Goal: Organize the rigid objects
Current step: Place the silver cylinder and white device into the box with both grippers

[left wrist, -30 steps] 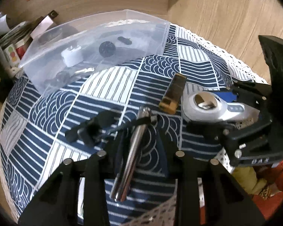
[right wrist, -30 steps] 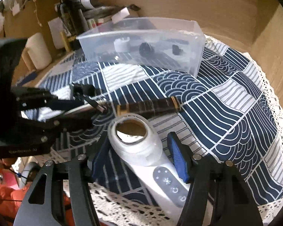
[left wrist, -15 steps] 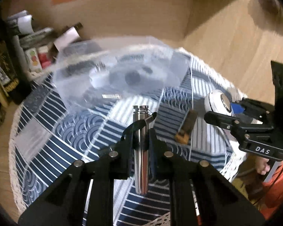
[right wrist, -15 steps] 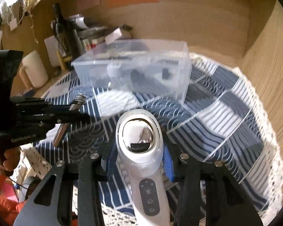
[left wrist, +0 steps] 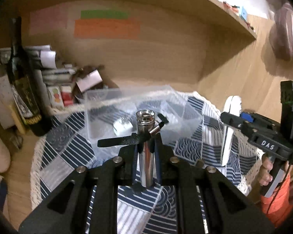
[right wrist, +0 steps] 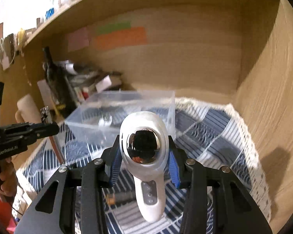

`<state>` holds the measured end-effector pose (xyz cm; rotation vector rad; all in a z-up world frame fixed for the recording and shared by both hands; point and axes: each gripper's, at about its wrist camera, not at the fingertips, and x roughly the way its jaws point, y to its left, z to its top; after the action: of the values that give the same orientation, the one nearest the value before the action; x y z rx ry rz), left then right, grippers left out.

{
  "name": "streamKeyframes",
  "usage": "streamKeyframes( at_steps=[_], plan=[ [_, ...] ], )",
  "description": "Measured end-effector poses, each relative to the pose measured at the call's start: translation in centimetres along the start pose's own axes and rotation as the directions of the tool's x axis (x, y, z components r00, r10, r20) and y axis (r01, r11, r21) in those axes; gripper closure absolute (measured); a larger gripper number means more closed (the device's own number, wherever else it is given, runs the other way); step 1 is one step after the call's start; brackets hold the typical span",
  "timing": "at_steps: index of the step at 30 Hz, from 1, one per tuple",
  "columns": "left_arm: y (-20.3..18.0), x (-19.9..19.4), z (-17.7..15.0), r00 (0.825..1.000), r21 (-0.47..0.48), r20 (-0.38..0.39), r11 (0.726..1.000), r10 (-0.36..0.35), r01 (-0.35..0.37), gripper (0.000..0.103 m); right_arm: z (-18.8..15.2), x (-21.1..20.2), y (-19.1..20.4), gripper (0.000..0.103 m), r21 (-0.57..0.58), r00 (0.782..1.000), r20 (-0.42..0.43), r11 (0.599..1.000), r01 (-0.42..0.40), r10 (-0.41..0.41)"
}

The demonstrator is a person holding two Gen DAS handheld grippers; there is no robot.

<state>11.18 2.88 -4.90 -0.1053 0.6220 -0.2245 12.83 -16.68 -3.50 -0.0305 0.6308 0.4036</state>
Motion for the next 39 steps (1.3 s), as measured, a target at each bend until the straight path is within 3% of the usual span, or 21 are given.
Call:
streamKeyframes(
  at_steps=[11, 18, 30, 35, 39],
  plan=[
    [2.7, 1.6, 4.2, 0.996, -0.002, 0.036, 0.996, 0.087, -0.087, 0.088, 6.5, 1.5, 0.8, 0.065, -0.054, 0.994, 0.108, 0.998, 0.035, -0.029],
    [4.8, 4.2, 5.8, 0.993, -0.014, 0.015, 0.993, 0.121, -0.121, 0.088, 8.9, 5.0, 1.3, 0.065, -0.086, 0.993, 0.114, 0.996, 0.041, -0.031],
    [7.4, 10.0, 6.1, 0.986, -0.017, -0.068, 0.988, 0.15, -0.152, 0.088, 8.6, 13.5, 1.2, 0.065, -0.13, 0.999, -0.035, 0.991, 0.019, -0.024],
    [7.2, 11.9, 5.5, 0.978, 0.017, -0.134, 0.987, 0.159, -0.159, 0.088, 7.2, 16.1, 1.4, 0.065, -0.146, 0.987, -0.16, 0.988, -0.052, 0.028],
    [7.2, 12.9, 5.2, 0.971, 0.02, -0.175, 0.987, 0.162, -0.161, 0.088, 6.3, 17.5, 1.8, 0.065, -0.177, 0.975, -0.222, 0.983, -0.057, 0.016]
  ],
)
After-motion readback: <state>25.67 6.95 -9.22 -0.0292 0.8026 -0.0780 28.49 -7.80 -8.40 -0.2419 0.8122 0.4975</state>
